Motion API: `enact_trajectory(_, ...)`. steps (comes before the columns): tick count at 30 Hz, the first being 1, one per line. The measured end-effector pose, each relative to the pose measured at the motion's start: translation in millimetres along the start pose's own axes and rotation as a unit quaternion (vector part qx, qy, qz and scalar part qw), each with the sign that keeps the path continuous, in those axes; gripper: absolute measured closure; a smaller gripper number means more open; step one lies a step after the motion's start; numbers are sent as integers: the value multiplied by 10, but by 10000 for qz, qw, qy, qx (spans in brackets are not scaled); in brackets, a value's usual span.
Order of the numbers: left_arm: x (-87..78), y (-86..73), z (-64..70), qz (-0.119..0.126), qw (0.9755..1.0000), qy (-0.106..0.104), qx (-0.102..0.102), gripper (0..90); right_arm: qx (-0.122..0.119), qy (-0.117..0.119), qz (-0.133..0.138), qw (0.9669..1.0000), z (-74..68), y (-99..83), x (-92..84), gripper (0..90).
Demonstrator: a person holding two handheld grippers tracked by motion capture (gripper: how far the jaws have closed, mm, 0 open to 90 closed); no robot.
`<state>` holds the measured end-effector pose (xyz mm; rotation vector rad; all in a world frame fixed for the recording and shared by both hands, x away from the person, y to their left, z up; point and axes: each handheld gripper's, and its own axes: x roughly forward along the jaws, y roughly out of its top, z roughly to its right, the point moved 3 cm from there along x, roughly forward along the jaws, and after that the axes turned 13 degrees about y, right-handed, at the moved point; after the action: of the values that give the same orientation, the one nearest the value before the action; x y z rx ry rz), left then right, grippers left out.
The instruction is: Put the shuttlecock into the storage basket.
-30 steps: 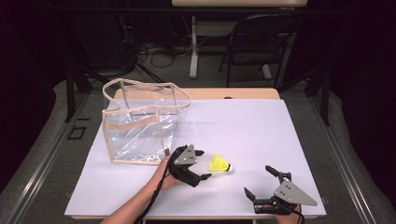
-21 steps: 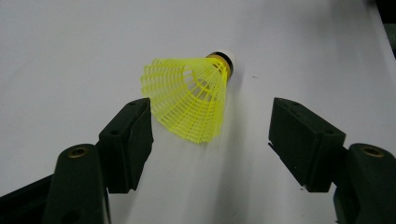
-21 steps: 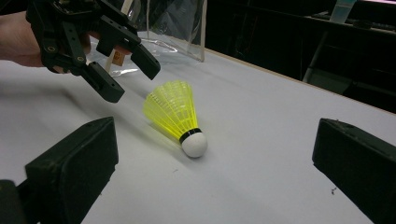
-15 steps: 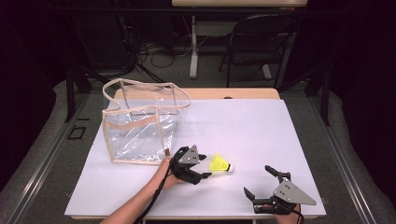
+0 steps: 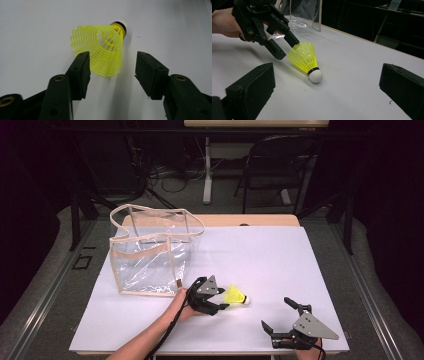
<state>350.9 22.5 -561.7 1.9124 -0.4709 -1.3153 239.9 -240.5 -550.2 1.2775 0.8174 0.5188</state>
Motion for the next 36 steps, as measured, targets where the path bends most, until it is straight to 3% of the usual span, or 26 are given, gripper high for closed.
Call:
enact_trajectory(9,87,19,31,9,9998,-176,65,619,14,3,-12,10000,0,-4,1,0)
enact_trajectory(18,108,26,24,81,9996,-141,237,728,22,9,-35,10000,-1,-8,6,0)
enact_trajectory(22,114,25,15,133,9995,-175,223,776,23,5,-88,10000,3,-16,11,0)
enact_trajectory(36,112,28,8,102,9979,-199,607,888,40,8,-111,9999,10,-24,18,0)
